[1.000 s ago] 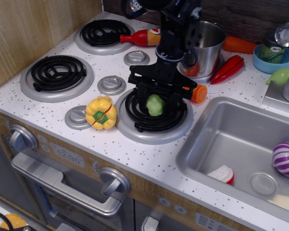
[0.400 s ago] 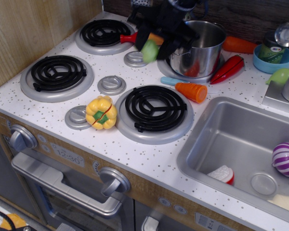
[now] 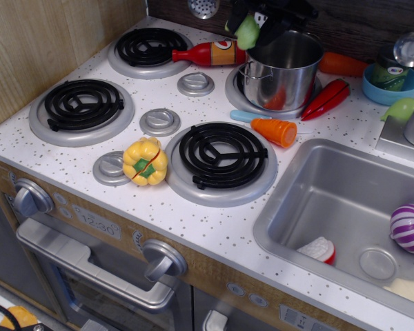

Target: Put broccoli in pot or pan

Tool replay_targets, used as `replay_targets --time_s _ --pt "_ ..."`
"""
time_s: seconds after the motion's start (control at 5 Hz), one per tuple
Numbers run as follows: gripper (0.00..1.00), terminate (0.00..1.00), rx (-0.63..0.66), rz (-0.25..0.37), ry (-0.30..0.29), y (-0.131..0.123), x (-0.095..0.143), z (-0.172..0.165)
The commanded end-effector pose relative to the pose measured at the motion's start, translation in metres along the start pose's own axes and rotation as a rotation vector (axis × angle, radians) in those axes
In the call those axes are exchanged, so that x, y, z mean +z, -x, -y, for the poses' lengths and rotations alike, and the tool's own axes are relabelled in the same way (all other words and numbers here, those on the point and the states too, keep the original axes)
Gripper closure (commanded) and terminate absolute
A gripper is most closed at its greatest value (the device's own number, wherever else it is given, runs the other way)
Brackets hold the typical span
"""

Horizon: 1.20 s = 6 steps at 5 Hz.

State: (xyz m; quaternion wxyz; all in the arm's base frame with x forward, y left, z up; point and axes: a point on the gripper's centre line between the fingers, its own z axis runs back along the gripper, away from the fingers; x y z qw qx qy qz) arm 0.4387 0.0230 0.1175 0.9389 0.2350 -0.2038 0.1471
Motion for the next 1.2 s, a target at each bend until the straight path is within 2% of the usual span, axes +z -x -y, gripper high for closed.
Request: replay_targets --time_s 0.0,0.2,0.8,1.0 --pt "1.0 0.0 0.029 0.107 0.016 -0.0148 0.0083 0.0151" --pt "0.0 0.0 0.029 0.107 0.016 -0.0148 0.0083 0.0151" --pt "0.0 0.0 0.029 0.107 0.016 -0.0148 0.0083 0.0151" --pt "0.0 1.0 0.029 0.107 0.016 -0.0148 0.0083 0.0151"
